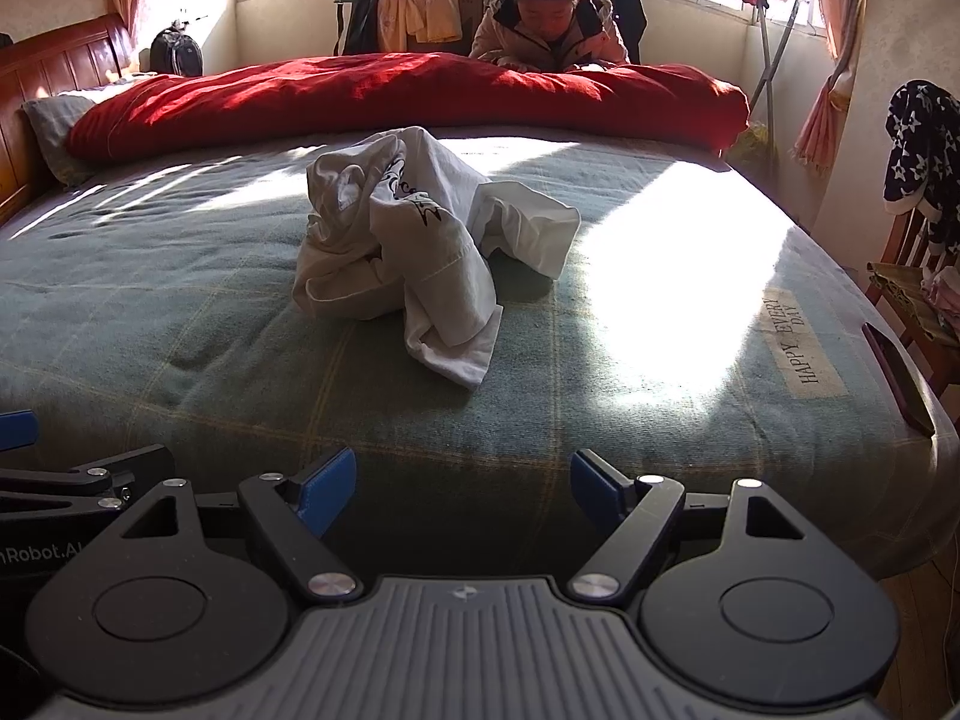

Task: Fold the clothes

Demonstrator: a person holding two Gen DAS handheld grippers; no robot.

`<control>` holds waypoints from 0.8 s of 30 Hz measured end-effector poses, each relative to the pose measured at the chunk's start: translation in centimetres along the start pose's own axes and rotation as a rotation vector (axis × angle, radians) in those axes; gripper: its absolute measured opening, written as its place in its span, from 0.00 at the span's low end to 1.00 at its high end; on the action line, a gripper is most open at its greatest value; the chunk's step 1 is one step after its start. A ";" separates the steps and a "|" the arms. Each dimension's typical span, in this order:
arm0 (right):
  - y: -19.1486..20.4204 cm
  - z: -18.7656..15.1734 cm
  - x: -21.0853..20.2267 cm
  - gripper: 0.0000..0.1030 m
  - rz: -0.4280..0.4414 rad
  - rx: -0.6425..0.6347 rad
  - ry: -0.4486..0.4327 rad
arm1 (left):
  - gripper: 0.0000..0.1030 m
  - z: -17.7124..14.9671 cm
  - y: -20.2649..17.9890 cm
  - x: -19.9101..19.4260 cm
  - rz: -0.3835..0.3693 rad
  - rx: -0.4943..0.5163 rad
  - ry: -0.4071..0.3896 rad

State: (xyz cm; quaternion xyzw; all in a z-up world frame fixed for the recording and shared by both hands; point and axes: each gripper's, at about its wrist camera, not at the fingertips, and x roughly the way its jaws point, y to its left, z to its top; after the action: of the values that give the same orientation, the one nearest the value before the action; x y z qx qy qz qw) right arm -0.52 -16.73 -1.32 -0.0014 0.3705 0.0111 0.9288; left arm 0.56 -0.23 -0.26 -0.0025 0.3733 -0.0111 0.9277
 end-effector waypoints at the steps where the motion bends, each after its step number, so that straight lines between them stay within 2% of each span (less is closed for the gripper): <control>1: 0.0 0.0 0.1 0.80 0.000 0.002 0.001 | 1.00 0.0 0.0 0.0 0.000 0.000 0.001; 24: -0.1 -0.2 0.5 0.80 0.003 0.013 0.019 | 1.00 -0.3 0.0 0.4 -0.002 -0.004 0.012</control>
State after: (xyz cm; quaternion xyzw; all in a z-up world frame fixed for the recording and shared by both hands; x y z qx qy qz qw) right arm -0.31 -16.79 -1.81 0.0052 0.3794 0.0101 0.9251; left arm 0.61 -0.28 -0.79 -0.0047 0.3790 -0.0111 0.9253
